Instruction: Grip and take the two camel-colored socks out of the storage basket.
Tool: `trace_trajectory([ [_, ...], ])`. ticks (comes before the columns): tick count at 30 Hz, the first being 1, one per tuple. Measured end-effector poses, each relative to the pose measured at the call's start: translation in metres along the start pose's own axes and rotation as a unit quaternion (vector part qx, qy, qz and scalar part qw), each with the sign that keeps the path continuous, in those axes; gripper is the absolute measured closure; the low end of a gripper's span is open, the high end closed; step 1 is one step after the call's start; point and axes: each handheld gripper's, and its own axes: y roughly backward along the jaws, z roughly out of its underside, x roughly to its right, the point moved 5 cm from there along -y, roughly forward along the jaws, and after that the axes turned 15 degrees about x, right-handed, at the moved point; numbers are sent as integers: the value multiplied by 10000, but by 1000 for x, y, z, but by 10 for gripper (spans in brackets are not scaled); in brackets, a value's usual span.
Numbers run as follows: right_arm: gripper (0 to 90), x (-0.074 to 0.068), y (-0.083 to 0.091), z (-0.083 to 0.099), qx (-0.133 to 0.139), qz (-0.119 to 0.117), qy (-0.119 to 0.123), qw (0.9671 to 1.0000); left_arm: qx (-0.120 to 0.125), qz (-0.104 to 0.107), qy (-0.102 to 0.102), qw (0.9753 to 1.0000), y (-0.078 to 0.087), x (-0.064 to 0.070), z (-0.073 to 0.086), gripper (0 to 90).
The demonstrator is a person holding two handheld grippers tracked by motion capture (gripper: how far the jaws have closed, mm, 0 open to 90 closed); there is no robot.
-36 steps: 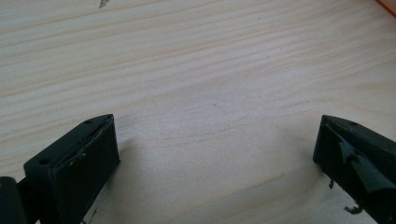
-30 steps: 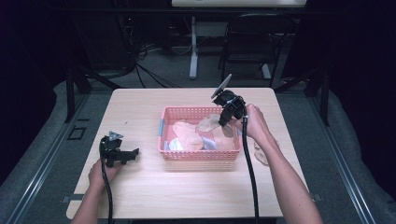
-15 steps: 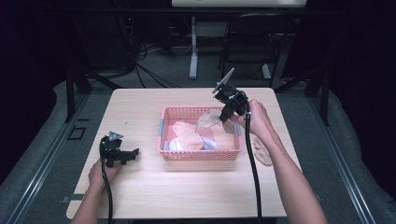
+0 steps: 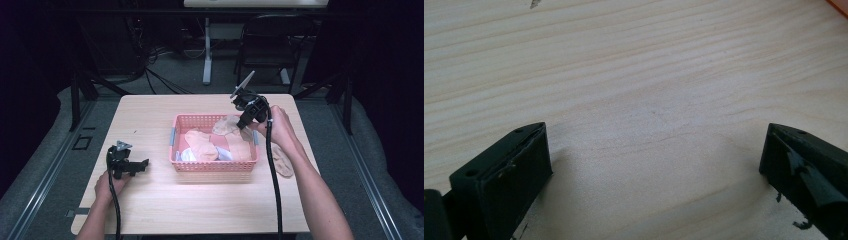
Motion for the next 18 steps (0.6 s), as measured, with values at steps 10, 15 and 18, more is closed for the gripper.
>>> trace_trajectory([
  [10,858,13,13,9,107,69,-174,9998,0,1,1,10000,0,0,0,0],
  [15,859,24,23,18,146,145,-289,9994,0,1,0,10000,0,0,0,0],
  [18,858,28,27,21,172,168,-323,9992,0,1,0,10000,0,0,0,0],
])
